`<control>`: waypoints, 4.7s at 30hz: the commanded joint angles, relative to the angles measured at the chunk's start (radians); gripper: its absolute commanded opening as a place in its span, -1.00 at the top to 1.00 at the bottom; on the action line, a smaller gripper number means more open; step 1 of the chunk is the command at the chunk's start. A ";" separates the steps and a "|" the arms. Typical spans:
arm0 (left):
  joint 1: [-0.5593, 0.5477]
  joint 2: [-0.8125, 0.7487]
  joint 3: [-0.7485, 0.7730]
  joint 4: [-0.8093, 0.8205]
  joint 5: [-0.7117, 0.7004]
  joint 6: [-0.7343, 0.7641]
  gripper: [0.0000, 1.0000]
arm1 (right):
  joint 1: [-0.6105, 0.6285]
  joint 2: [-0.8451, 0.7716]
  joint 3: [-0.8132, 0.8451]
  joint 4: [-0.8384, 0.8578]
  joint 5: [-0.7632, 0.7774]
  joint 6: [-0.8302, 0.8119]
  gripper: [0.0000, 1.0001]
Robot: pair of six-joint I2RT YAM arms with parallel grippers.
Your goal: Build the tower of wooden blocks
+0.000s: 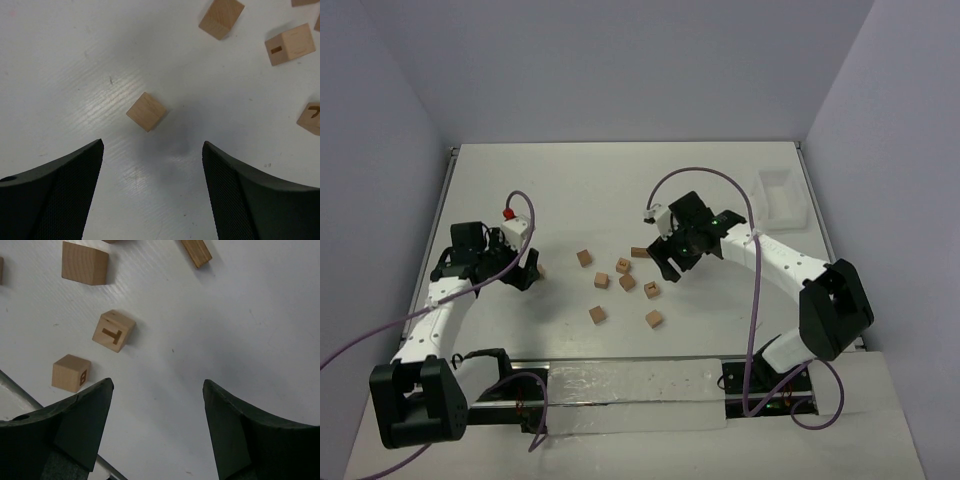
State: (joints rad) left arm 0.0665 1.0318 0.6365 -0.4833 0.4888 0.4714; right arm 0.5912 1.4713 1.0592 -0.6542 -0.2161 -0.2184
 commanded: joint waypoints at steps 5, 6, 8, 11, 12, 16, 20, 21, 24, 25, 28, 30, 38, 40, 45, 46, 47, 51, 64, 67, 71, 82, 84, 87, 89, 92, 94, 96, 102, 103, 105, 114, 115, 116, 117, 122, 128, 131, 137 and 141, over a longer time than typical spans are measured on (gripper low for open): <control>-0.023 0.119 0.067 -0.012 -0.047 0.089 -0.65 | 0.075 0.073 0.014 0.082 0.023 0.004 -0.57; -0.026 0.138 0.073 -0.014 -0.049 0.097 -0.64 | 0.080 0.081 0.017 0.083 0.023 -0.001 -0.57; -0.030 0.168 0.084 -0.013 -0.052 0.110 -0.63 | 0.096 0.094 0.023 0.085 0.024 -0.013 -0.56; -0.041 0.217 0.105 -0.004 -0.070 0.103 -0.61 | 0.109 0.124 0.040 0.078 0.040 -0.012 -0.55; -0.043 0.235 0.113 -0.002 -0.071 0.100 -0.60 | 0.113 0.134 0.046 0.076 0.043 -0.006 -0.54; -0.047 0.263 0.117 0.014 -0.070 0.081 -0.56 | 0.124 0.153 0.053 0.072 0.033 0.007 -0.53; -0.048 0.263 0.103 0.009 -0.044 0.153 -0.53 | 0.137 0.157 0.048 0.062 0.012 -0.034 -0.56; -0.048 0.261 0.099 0.006 -0.032 0.173 -0.52 | 0.137 0.158 0.048 0.058 0.008 -0.044 -0.58; -0.048 0.244 0.083 -0.012 0.023 0.271 -0.50 | 0.137 0.160 0.053 0.049 -0.003 -0.072 -0.65; -0.048 0.237 0.078 -0.010 0.055 0.302 -0.50 | 0.137 0.164 0.061 0.040 -0.006 -0.081 -0.67; -0.048 0.247 0.084 -0.003 0.091 0.366 -0.51 | 0.139 0.178 0.070 0.030 -0.010 -0.085 -0.68; -0.048 0.266 0.091 -0.002 0.107 0.395 -0.51 | 0.137 0.184 0.073 0.027 -0.015 -0.077 -0.68; -0.047 0.325 0.094 0.043 0.141 0.466 -0.46 | 0.138 0.211 0.075 0.018 -0.073 -0.026 -0.60; -0.047 0.328 0.084 0.062 0.147 0.482 -0.43 | 0.140 0.221 0.076 0.019 -0.082 -0.006 -0.58; -0.047 0.353 0.087 0.070 0.158 0.528 -0.38 | 0.140 0.248 0.078 0.030 -0.062 0.020 -0.51; -0.046 0.360 0.093 0.067 0.159 0.536 -0.36 | 0.141 0.252 0.078 0.031 -0.062 0.023 -0.50; -0.045 0.373 0.099 0.064 0.158 0.545 -0.33 | 0.142 0.254 0.077 0.031 -0.063 0.024 -0.49; -0.039 0.413 0.122 0.043 0.153 0.573 -0.20 | 0.143 0.252 0.074 0.033 -0.065 0.031 -0.50; -0.033 0.488 0.241 -0.006 0.179 0.580 0.75 | 0.129 0.181 0.078 0.017 -0.052 0.046 -0.67; -0.044 0.510 0.307 0.046 0.211 0.487 0.87 | 0.087 0.140 0.090 0.005 -0.066 0.052 -0.72; -0.094 0.571 0.407 0.111 0.231 0.365 0.93 | 0.028 0.090 0.104 -0.013 -0.080 0.054 -0.75; -0.339 0.818 0.640 0.170 0.183 0.278 0.94 | -0.127 0.000 0.072 -0.021 -0.103 0.060 -0.79; -0.356 0.835 0.654 0.172 0.182 0.277 0.94 | -0.138 -0.008 0.067 -0.019 -0.107 0.060 -0.79; -0.407 0.869 0.663 0.175 0.172 0.287 0.94 | -0.161 -0.014 0.054 -0.011 -0.111 0.061 -0.79; -0.436 0.874 0.655 0.175 0.156 0.302 0.93 | -0.163 -0.013 0.051 -0.005 -0.110 0.062 -0.78; -0.470 0.882 0.650 0.164 0.130 0.327 0.93 | -0.163 -0.006 0.051 0.003 -0.110 0.060 -0.77; -0.483 0.887 0.655 0.143 0.126 0.353 0.92 | -0.164 0.002 0.054 0.008 -0.108 0.057 -0.74; -0.491 0.892 0.663 0.116 0.132 0.374 0.91 | -0.165 0.009 0.058 0.011 -0.104 0.055 -0.71; -0.527 0.893 0.652 0.054 0.112 0.448 0.87 | -0.199 0.019 0.067 0.020 -0.113 0.072 -0.62; -0.535 0.890 0.644 0.053 0.107 0.460 0.86 | -0.212 0.021 0.068 0.019 -0.121 0.075 -0.61; -0.545 0.888 0.638 0.047 0.099 0.472 0.86 | -0.234 0.024 0.069 0.021 -0.135 0.081 -0.61; -0.553 0.912 0.672 0.001 0.106 0.488 0.76 | -0.282 0.023 0.076 0.010 -0.177 0.075 -0.59; -0.554 0.912 0.672 -0.001 0.106 0.489 0.71 | -0.283 0.024 0.076 0.009 -0.177 0.073 -0.59; -0.556 0.912 0.672 -0.003 0.104 0.492 0.67 | -0.282 0.024 0.076 0.007 -0.178 0.071 -0.59; -0.559 0.913 0.671 -0.004 0.101 0.493 0.60 | -0.281 0.025 0.077 0.008 -0.178 0.070 -0.59; -0.570 0.915 0.670 -0.013 0.089 0.500 0.29 | -0.281 0.029 0.082 0.004 -0.177 0.067 -0.60; -0.570 0.887 0.666 -0.003 0.094 0.483 0.01 | -0.281 0.027 0.090 -0.001 -0.172 0.065 -0.61; -0.568 0.852 0.657 0.014 0.089 0.469 -0.08 | -0.281 0.026 0.093 -0.001 -0.177 0.067 -0.60; -0.551 0.743 0.700 -0.014 0.091 0.433 -0.30 | -0.281 0.024 0.115 -0.010 -0.176 0.067 -0.60; -0.491 0.659 0.756 -0.035 0.138 0.360 -0.32 | -0.282 0.023 0.134 -0.019 -0.175 0.064 -0.61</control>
State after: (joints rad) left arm -0.4836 1.8166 1.3051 -0.5031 0.5579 0.8982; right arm 0.3096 1.5024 1.1313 -0.6658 -0.3843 -0.1473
